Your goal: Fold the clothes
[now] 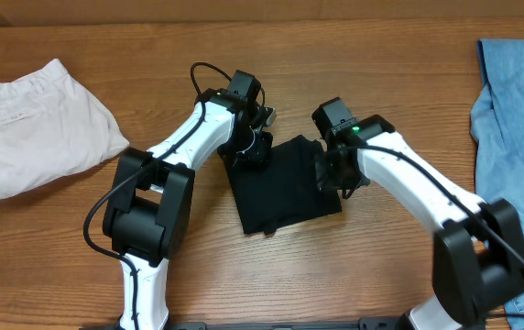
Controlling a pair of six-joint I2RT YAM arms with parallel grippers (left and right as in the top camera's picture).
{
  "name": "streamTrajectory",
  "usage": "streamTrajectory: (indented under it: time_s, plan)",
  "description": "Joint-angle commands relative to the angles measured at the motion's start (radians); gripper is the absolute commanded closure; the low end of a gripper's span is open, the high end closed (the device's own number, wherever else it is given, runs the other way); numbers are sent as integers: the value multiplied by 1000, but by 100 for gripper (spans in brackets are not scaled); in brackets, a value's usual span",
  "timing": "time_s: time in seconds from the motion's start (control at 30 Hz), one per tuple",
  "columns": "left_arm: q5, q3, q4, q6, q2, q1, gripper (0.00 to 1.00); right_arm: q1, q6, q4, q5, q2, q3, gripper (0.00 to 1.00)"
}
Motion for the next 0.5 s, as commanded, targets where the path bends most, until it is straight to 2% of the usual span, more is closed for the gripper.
streamTrajectory:
  time_s: [0.0,0.17,0.3,0.47]
  plan:
    - [21,-12,-20,-11,39,-7,61,2,-34,-3,-100,-39,26,67]
    - [21,-12,-21,-11,39,-7,61,3,-105,-23,-242,-38,23,67]
    - [21,-12,-20,-12,39,-7,61,3,-104,-32,-205,-38,-5,67]
    - [21,-12,-27,-12,39,-7,61,-9,-105,58,-201,-37,-115,67]
